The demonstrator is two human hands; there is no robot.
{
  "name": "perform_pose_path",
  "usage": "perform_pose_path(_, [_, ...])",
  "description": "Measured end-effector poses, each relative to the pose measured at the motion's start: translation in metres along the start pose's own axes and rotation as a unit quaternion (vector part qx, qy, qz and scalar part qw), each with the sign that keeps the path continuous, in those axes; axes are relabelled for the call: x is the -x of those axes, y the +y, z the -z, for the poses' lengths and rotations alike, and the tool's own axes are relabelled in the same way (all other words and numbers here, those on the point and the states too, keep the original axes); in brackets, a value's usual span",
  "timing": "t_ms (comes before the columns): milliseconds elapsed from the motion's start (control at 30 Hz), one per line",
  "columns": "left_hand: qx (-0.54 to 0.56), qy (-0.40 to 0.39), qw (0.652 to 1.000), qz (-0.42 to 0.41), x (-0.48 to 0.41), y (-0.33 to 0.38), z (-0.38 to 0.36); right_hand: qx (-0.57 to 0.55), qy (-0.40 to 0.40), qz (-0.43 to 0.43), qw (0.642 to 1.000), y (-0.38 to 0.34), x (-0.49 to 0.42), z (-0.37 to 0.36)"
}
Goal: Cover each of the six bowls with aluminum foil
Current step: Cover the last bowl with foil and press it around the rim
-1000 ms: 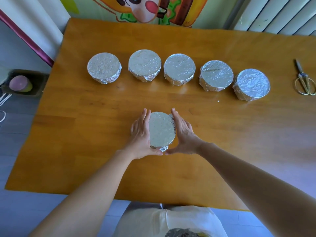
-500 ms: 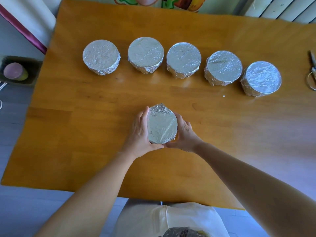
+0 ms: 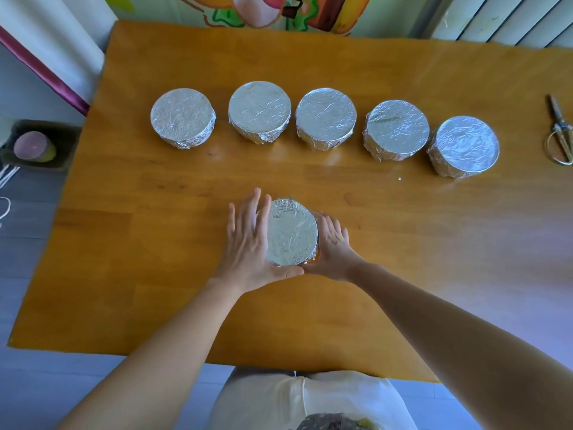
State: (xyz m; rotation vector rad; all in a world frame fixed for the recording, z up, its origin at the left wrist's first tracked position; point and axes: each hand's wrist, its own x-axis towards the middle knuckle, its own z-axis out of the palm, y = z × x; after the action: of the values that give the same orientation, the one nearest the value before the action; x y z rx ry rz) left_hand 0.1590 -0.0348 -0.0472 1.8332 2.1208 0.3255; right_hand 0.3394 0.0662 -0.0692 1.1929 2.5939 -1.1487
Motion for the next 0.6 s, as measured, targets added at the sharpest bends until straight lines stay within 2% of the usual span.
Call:
perform_pose_path(100, [-0.049, 0.002, 0.998, -0.035, -0.011, 0.02, -0.002, 0.009, -0.01, -0.002, 1.0, 0.0, -0.001, -0.001])
perform_pose_path(267, [-0.114, -0.048, 0.991, 0.044, -0.026, 0.038, -0.019, 0.004, -0.014, 0.002, 1.0, 0.006, 0.0, 0.0])
perform_pose_path(500, [-0.152, -0.035, 0.987, 0.049, -0.025, 0.036, -0.025, 0.002, -0.029, 0.021, 0.999, 0.024, 0.003, 0.01])
perform_pose_path(600, [-0.152, -0.03, 0.987, 0.047, -0.025, 0.035, -0.025, -0.044, 0.028, 0.034, 0.998, 0.035, 0.006, 0.021])
